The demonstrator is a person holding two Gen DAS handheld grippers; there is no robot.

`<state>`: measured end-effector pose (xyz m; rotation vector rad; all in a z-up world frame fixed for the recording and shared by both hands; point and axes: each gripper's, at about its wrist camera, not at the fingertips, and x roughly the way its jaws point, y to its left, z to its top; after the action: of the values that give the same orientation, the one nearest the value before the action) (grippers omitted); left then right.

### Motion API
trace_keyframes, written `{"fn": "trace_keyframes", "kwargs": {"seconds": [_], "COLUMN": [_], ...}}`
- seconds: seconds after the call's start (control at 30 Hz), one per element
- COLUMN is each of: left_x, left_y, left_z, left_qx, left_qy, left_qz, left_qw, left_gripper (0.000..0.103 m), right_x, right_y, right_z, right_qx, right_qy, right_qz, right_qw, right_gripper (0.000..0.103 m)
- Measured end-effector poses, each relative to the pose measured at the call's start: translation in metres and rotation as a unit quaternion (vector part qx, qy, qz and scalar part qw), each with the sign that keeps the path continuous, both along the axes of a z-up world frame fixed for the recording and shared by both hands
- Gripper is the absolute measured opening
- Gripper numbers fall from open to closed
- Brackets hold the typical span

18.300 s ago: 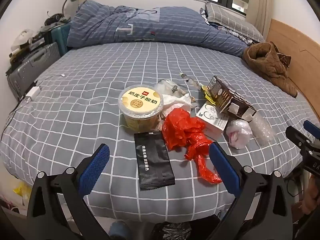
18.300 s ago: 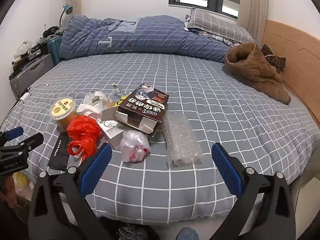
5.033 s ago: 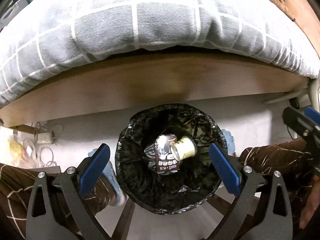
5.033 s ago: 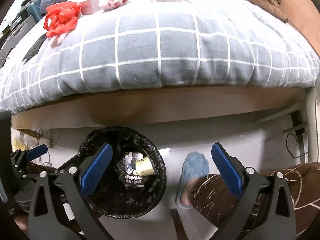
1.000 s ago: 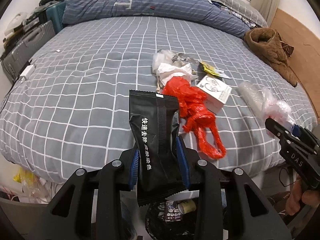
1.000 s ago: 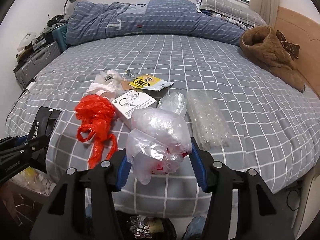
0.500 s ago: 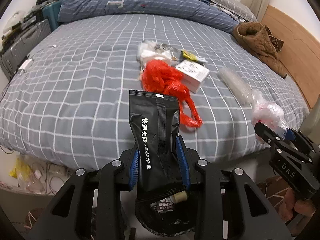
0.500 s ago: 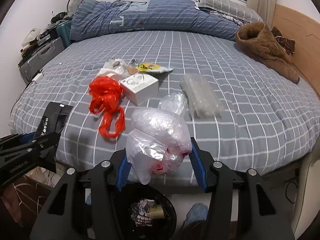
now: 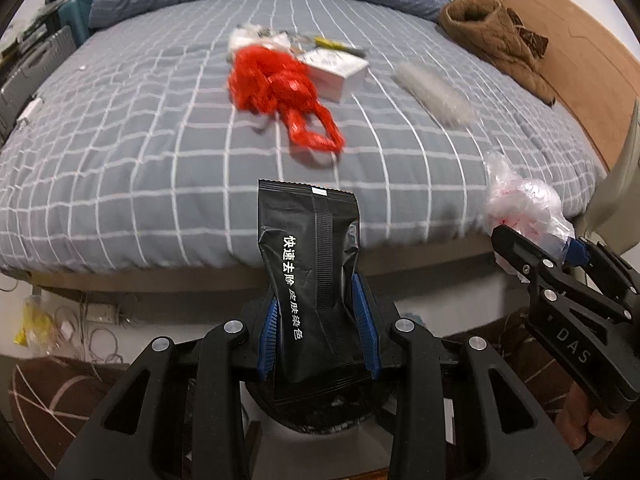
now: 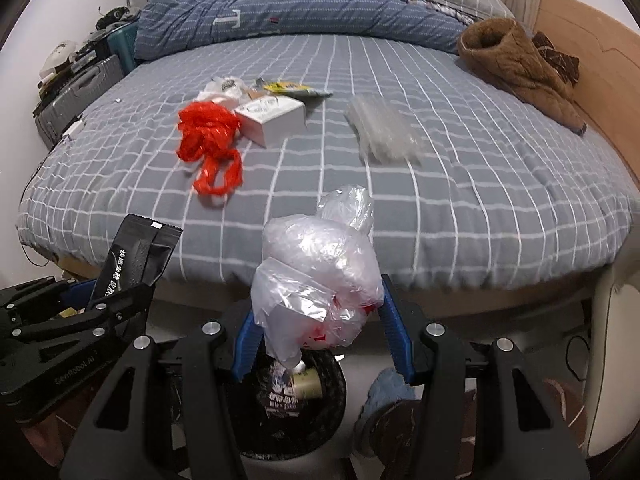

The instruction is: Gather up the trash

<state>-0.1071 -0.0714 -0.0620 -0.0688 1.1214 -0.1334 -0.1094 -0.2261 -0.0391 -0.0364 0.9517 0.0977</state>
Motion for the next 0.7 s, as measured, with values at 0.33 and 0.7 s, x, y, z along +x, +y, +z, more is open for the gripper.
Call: {"fn": "trace_keyframes", "kwargs": {"seconds": [0.33, 0.7], "left_x": [-0.022, -0.030], "left_y": [-0.007, -0.009], "left_z": [-0.018, -0.052], "left_qx": [0.003, 0.012], "left_qy": [0.019, 0.049], "left_qz": [-0.007, -0.007], "left_qw": [0.9998, 0.9987], "left_gripper": [0.033, 0.033], "right_x": [-0.024, -0.035], "right_y": [-0.010, -0.016], "right_z": [-0.023, -0.051], "right_qx": [-0.003, -0.010], "right_qy": [0.031, 0.054], "right_qz": [-0.014, -0.029], "right_qw": [0.999, 0.998], "right_gripper": [0.051, 0.051]}}
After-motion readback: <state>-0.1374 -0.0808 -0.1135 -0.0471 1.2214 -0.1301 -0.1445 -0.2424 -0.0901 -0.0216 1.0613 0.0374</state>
